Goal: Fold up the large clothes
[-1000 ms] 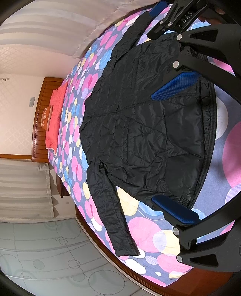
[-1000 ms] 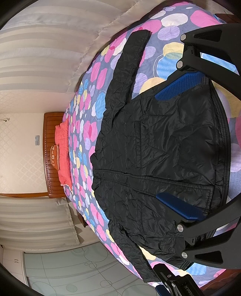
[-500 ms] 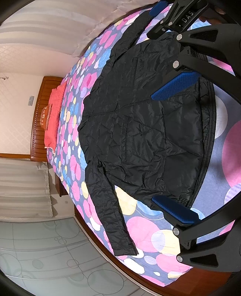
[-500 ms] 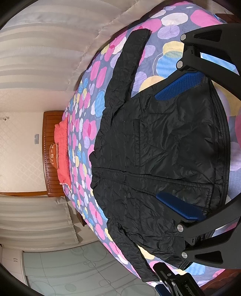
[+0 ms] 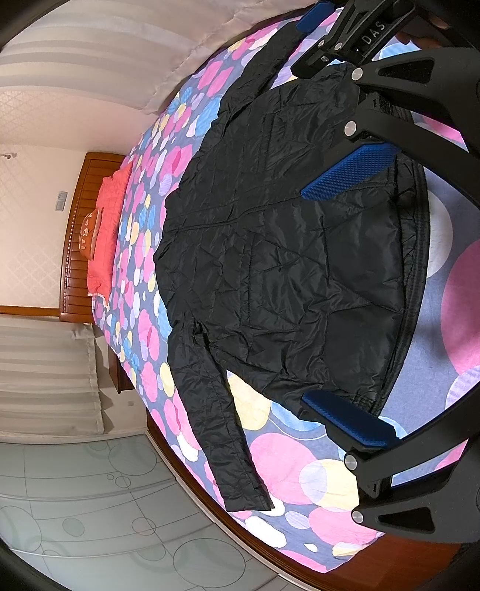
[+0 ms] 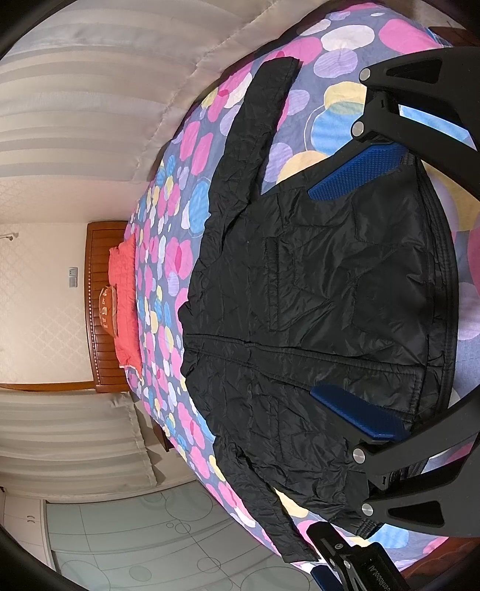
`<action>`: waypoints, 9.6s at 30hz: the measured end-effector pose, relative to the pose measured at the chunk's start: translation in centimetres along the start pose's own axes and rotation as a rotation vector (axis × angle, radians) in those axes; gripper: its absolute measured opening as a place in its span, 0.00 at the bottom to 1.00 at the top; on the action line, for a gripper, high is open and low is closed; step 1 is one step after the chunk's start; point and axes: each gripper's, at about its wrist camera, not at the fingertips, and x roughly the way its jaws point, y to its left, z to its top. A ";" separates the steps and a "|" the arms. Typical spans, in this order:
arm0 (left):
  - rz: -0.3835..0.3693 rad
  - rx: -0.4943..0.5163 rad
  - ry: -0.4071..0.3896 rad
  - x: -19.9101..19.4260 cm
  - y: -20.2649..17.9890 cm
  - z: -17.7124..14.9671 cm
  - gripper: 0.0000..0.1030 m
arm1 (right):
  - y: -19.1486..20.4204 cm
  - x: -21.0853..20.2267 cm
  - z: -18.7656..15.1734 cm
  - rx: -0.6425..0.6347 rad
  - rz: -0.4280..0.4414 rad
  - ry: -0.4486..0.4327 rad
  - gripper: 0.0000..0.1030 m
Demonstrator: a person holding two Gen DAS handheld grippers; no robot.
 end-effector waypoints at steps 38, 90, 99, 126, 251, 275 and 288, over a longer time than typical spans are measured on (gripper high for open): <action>0.008 -0.280 0.185 12.5 9.6 1.3 0.68 | -12.6 10.5 -0.7 0.331 -0.032 0.172 0.47; 0.450 -0.429 0.212 16.8 22.2 -3.1 0.94 | -13.5 20.0 12.1 0.282 0.070 -0.188 0.13; 0.464 -0.420 0.192 17.0 22.0 -3.2 0.95 | 0.7 24.9 12.8 -0.002 0.216 -0.095 0.13; 0.474 -0.413 0.180 17.0 21.9 -3.5 0.98 | 1.9 28.2 14.2 -0.031 0.134 0.011 0.54; 0.047 -0.132 -0.175 19.5 7.1 12.2 0.08 | -6.5 31.5 5.8 -0.029 -0.163 0.141 0.81; -0.185 0.243 -0.073 23.7 -13.4 9.9 0.65 | -6.4 31.4 6.2 -0.022 -0.161 0.138 0.81; -0.025 0.106 -0.085 19.2 -0.1 10.2 0.71 | -2.7 28.6 8.3 -0.016 -0.081 0.107 0.81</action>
